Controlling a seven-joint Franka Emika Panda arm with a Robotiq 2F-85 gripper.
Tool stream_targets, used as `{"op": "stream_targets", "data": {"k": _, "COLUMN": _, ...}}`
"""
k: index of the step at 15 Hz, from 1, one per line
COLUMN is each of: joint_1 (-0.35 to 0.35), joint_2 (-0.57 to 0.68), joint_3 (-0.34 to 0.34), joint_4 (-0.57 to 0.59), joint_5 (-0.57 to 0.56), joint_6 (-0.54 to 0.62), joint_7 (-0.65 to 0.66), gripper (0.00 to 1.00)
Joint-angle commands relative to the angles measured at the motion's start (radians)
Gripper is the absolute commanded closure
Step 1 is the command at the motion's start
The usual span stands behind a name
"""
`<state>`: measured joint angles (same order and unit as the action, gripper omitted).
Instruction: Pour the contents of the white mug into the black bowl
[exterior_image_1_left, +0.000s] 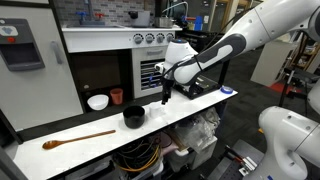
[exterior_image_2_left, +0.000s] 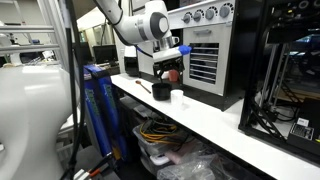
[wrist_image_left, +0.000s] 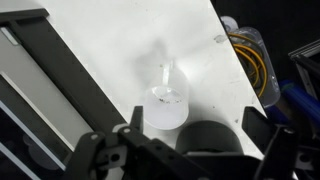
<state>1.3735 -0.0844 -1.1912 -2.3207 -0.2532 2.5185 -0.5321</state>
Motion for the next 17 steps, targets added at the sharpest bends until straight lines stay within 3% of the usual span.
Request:
{"op": "stream_targets", "data": {"k": 1, "joint_1": -0.055, "joint_2": 0.001, "joint_3": 0.101, "joint_4": 0.117, "joint_5": -0.197, "joint_6": -0.232, "joint_7": 0.258, "gripper": 0.0}}
{"op": "stream_targets", "data": {"k": 2, "joint_1": -0.044, "joint_2": -0.015, "joint_3": 0.123, "joint_4": 0.144, "joint_5": -0.265, "joint_6": -0.319, "joint_7": 0.339, "gripper": 0.0}}
{"op": "stream_targets", "data": {"k": 3, "joint_1": -0.174, "joint_2": -0.001, "joint_3": 0.279, "joint_4": 0.163, "joint_5": -0.265, "joint_6": -0.384, "joint_7": 0.371, "gripper": 0.0}}
{"op": "stream_targets", "data": {"k": 4, "joint_1": -0.186, "joint_2": -0.034, "joint_3": 0.326, "joint_4": 0.179, "joint_5": -0.293, "joint_6": -0.462, "joint_7": 0.413, "gripper": 0.0}}
{"op": "stream_targets", "data": {"k": 7, "joint_1": -0.32, "joint_2": -0.085, "joint_3": 0.556, "joint_4": 0.202, "joint_5": -0.326, "joint_6": -0.618, "joint_7": 0.472, "gripper": 0.0}}
{"op": "stream_targets", "data": {"k": 11, "joint_1": -0.567, "joint_2": -0.118, "joint_3": 0.867, "joint_4": 0.2, "joint_5": -0.289, "joint_6": -0.679, "joint_7": 0.5, "gripper": 0.0}}
{"op": "stream_targets", "data": {"k": 12, "joint_1": -0.64, "joint_2": -0.088, "joint_3": 0.924, "joint_4": 0.204, "joint_5": -0.262, "joint_6": -0.64, "joint_7": 0.465, "gripper": 0.0}}
{"op": "stream_targets", "data": {"k": 14, "joint_1": -0.701, "joint_2": -0.102, "joint_3": 0.999, "joint_4": 0.204, "joint_5": -0.264, "joint_6": -0.654, "joint_7": 0.475, "gripper": 0.0}}
{"op": "stream_targets", "data": {"k": 17, "joint_1": -0.716, "joint_2": -0.103, "joint_3": 1.008, "joint_4": 0.203, "joint_5": -0.265, "joint_6": -0.656, "joint_7": 0.476, "gripper": 0.0}}
